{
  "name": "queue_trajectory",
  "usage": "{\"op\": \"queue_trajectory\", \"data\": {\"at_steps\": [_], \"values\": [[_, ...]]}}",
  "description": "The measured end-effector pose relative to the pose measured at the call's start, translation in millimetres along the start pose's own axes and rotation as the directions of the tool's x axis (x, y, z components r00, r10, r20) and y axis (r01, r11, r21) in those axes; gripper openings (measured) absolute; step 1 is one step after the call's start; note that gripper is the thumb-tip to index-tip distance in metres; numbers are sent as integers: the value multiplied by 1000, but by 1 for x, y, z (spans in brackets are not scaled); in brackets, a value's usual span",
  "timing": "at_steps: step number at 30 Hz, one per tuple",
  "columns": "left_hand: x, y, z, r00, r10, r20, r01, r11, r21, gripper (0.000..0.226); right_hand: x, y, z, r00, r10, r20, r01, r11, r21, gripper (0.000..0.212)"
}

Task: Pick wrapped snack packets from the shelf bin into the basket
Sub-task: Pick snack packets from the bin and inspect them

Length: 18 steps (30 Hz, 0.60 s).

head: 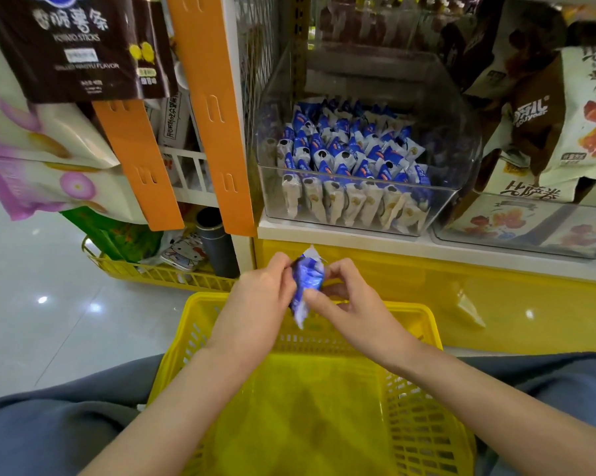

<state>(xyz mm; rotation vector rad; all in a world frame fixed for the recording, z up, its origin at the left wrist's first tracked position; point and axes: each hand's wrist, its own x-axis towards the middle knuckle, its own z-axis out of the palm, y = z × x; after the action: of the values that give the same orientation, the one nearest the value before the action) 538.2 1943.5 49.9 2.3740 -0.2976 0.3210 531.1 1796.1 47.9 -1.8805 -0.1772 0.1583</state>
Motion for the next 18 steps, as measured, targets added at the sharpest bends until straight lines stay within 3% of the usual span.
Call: {"op": "queue_trajectory", "data": {"at_steps": [2,4,7,9,12,15,18], "values": [[5,-1,-4,992,-126,-8,121,972,-200,16,2,-5,0,1000,-4,31,-2,982,191,14],[6,-1,-6,961,-258,103,278,884,-377,23,5,-10,-2,999,4,34,-14,954,300,25],[3,2,-8,827,-413,381,561,567,-604,34,10,-12,-4,992,121,44,-128,912,388,45],[-2,4,-12,751,-424,506,656,389,-647,38,14,-10,-4,980,192,57,-199,901,387,49],[-11,4,-18,799,-373,472,601,523,-604,17,17,-8,-3,975,190,119,-217,932,290,29],[-16,1,-27,821,-331,465,565,586,-581,26,21,-8,1,976,176,128,-204,944,259,25],[-18,-2,-35,832,-315,457,538,658,-526,31,24,-12,6,996,72,53,-79,985,152,21]]}}
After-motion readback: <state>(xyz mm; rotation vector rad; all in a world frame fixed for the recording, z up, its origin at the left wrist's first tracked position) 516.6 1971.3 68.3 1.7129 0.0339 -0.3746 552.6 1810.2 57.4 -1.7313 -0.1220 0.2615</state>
